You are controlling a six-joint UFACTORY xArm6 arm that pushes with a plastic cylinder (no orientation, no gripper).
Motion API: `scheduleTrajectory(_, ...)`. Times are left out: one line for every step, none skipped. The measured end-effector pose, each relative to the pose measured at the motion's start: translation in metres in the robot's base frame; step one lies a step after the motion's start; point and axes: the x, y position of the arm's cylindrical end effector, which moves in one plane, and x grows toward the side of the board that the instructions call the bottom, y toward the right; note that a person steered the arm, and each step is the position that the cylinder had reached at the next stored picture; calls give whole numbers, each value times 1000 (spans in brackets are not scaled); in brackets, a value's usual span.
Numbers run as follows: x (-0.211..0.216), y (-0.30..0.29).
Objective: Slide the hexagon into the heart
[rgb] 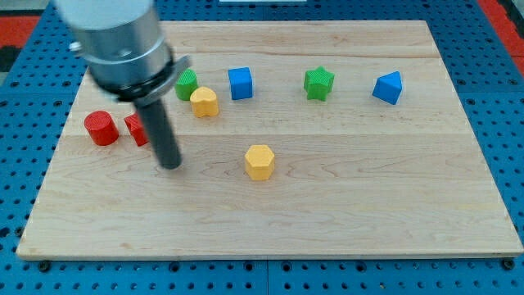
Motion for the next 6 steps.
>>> scheduleTrajectory(-24,-20)
scheduleTrajectory(-24,-61)
scheduleTrajectory(-40,36)
scheduleTrajectory(-91,81)
scheduleTrajectory(-114,57)
scheduleTrajectory(-85,-9)
